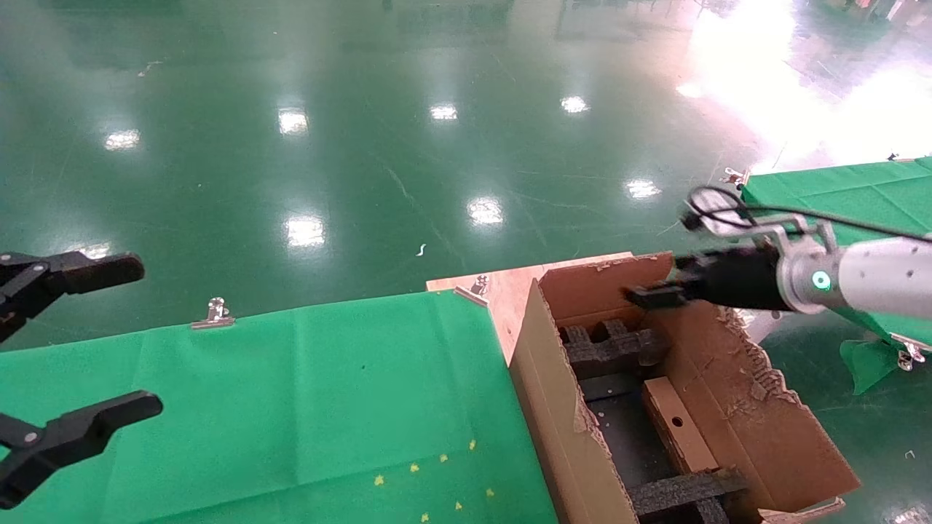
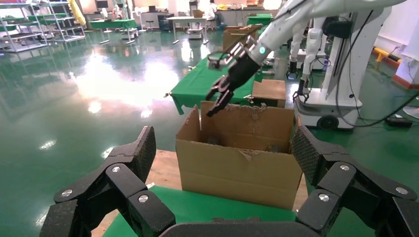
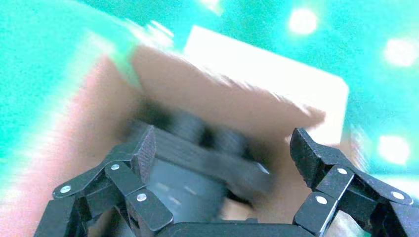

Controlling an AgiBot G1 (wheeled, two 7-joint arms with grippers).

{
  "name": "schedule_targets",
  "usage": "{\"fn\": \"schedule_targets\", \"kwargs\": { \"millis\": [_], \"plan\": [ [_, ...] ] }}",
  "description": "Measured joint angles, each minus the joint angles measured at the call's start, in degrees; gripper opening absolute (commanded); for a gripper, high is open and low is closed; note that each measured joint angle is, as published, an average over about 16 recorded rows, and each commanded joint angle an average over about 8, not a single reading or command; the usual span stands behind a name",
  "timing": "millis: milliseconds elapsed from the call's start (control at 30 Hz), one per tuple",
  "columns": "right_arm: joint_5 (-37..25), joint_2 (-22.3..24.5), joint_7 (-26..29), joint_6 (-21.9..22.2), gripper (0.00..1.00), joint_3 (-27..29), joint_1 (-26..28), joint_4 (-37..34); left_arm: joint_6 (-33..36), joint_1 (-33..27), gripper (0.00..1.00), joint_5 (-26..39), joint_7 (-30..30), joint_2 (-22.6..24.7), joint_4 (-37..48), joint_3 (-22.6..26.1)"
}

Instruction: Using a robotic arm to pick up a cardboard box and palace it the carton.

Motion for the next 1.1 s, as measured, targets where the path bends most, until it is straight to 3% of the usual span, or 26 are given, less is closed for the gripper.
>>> {"fn": "schedule_targets", "kwargs": {
  "millis": [233,533,800,1100],
  "plan": [
    [5.21,2.86,-5.92,-4.53,1.0,4.05,2.74,7.36,-0.01,0.01,1.0,0.0,0.0,0.0,0.01,0.0],
    [8.08,3.84,-8.71,-6.92,1.0,6.2,2.9,9.41,-0.01,0.01,1.0,0.0,0.0,-0.01,0.02,-0.01],
    [8.15,2.86,-9.68,-8.87,1.0,10.12,0.1,9.44,-0.01,0.01,1.0,0.0,0.0,-0.01,0.01,-0.01],
    [9.41,1.14,-12.86,-14.44,1.0,20.07,-5.92,10.64,-0.01,0.01,1.0,0.0,0.0,-0.01,0.01,-0.01]
  ]
}}
